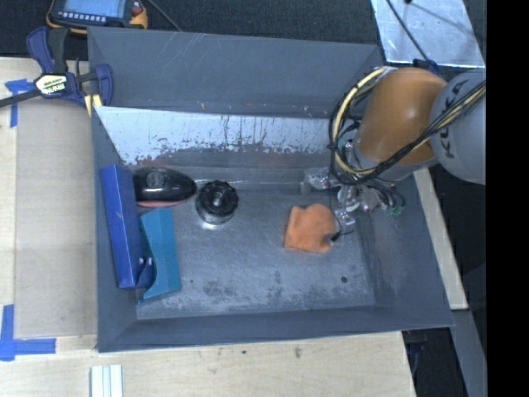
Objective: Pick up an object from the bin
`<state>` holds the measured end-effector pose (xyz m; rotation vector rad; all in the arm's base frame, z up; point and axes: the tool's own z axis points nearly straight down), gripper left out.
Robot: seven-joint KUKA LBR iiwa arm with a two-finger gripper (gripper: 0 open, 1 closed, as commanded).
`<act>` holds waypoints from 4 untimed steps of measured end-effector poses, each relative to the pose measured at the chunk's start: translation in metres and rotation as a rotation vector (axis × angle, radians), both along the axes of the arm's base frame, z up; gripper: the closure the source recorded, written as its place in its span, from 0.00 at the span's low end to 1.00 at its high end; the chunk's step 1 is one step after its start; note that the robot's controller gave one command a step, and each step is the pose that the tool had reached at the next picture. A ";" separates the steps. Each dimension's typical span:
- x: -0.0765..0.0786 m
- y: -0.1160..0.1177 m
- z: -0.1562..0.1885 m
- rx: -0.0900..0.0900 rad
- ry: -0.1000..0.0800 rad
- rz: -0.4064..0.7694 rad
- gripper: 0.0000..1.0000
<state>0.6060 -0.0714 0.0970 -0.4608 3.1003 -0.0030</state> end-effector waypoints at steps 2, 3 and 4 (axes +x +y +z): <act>-0.019 0.002 -0.025 0.001 0.003 -0.078 1.00; -0.019 0.002 -0.025 0.001 0.003 -0.078 1.00; -0.019 0.002 -0.025 0.001 0.003 -0.078 1.00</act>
Offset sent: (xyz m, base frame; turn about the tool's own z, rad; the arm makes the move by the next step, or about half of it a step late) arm 0.0000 0.0000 0.0000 0.0000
